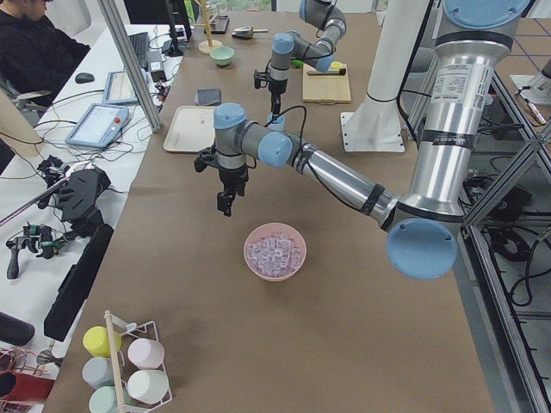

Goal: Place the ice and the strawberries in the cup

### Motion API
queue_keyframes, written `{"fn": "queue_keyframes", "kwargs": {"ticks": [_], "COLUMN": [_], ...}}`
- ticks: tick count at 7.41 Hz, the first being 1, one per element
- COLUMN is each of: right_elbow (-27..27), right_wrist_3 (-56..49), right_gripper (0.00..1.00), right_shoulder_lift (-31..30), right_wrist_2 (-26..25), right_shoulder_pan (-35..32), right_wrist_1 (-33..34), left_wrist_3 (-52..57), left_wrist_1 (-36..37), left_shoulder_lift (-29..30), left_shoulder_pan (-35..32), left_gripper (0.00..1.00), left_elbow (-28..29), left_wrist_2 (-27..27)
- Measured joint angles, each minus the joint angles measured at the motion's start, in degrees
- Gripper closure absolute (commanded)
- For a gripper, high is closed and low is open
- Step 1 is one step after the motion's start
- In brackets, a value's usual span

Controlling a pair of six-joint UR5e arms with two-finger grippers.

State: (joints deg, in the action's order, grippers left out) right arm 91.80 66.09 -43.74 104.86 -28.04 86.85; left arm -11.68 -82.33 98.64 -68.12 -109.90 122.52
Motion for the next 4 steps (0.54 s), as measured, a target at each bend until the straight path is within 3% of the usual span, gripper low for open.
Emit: {"fn": "queue_keyframes", "kwargs": {"ticks": [2, 4], "right_elbow": [10.7, 22.4], "right_wrist_3": [-2.5, -12.1], "right_gripper": [0.00, 0.00], "right_shoulder_lift": [-6.7, -18.6], "right_wrist_2": [7.5, 13.7], "right_shoulder_pan": [-6.8, -16.6], "right_wrist_1": [6.2, 11.8], "left_wrist_3": [-1.1, 0.5], "left_wrist_1": [0.1, 0.4], "left_shoulder_lift": [0.0, -0.2], "left_shoulder_pan": [-0.6, -3.8], "left_gripper": [0.03, 0.03], "left_elbow": [0.0, 0.5], "left_wrist_2": [0.2, 1.0]}}
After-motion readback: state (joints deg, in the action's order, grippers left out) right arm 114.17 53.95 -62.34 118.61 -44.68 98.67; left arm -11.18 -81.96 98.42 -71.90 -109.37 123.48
